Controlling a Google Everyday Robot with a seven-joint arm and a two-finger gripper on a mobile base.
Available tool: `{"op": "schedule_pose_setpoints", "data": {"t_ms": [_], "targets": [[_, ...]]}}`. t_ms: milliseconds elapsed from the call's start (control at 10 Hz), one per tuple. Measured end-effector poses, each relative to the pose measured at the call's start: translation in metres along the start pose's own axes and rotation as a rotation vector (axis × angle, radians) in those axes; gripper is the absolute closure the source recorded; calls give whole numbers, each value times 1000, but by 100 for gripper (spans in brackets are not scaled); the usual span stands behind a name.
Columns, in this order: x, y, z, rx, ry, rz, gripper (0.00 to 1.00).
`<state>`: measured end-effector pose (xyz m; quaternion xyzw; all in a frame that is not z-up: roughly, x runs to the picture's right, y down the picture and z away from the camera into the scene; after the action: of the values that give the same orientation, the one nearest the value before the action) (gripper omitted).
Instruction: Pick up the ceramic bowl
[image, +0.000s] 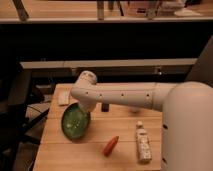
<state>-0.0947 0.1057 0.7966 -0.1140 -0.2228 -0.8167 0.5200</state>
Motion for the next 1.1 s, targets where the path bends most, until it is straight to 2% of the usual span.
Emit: {"op": "schedule_pose_setpoints", "data": {"t_ms": [500,800,1100], "targets": [[-5,22,-11,1,-2,-5,99],[-4,22,-17,10,-2,-8,99],[-5,32,-19,7,-7,-4,99]]}}
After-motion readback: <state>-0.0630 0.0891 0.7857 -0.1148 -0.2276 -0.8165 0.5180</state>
